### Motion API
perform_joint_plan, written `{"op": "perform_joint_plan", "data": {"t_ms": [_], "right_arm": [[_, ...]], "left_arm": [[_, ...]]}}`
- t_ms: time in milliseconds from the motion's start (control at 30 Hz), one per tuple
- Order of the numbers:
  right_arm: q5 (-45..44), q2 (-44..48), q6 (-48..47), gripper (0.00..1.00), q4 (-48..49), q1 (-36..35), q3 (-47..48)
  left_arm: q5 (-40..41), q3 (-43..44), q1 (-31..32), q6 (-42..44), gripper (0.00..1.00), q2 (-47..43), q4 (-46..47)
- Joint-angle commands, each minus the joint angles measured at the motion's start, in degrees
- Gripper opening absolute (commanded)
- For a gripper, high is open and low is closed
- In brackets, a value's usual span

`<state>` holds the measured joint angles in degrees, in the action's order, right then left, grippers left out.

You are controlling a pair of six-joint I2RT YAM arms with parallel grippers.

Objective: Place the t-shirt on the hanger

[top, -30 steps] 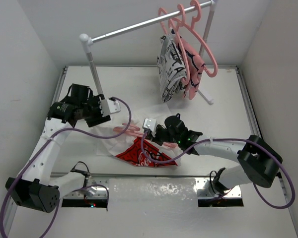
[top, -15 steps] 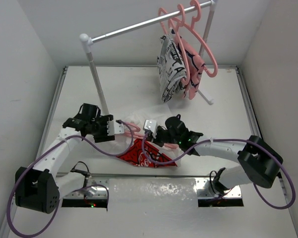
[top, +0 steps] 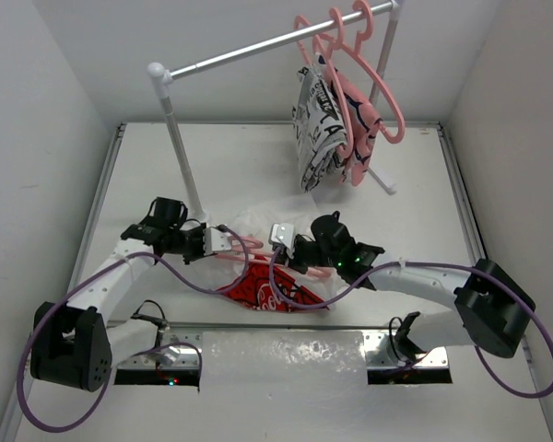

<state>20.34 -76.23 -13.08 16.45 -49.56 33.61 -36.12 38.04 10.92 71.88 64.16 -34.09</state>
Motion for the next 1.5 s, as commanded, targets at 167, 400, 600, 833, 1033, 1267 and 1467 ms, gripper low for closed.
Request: {"op": "perform_joint_plan", "data": {"t_ms": [167, 400, 600, 833, 1033, 1267, 1467], "right_arm": [[4.09, -0.15, -0.37, 0.00, 2.27, -0.45, 4.71], [4.71, -2.96, -2.12, 0.00, -0.19, -0.36, 8.84], [5.06, -4.45, -1.77, 0.00, 1.57, -0.45, 10.60], [1.11, -5.07, -3.96, 0.00, -0.27, -0.27, 13.06], [1.37, -4.72, -5.55, 0.00, -1.16, 0.08, 14.03], [0.93, -4.11, -6.25, 0.00, -0.89, 0.17, 16.14], [1.89, -4.37, -10.03, 0.00, -3.70, 0.08, 18.51]], "left_arm": [[-15.82, 5.46, 2.35, -2.25, 0.10, -0.88, -4.06], [-16.09, 10.20, 2.79, -10.61, 0.14, -2.28, -3.44], [-16.88, 10.38, 2.79, -11.41, 0.15, -3.34, -5.11], [-20.04, 15.73, 2.79, -14.67, 0.12, -3.52, -7.56], [-20.58, 17.51, 3.14, -13.61, 0.00, -3.69, -10.65], [-13.91, 14.61, 3.14, -9.13, 0.00, -3.69, -12.14], [-12.40, 14.25, 3.15, -6.05, 0.12, -3.08, -14.87]]}}
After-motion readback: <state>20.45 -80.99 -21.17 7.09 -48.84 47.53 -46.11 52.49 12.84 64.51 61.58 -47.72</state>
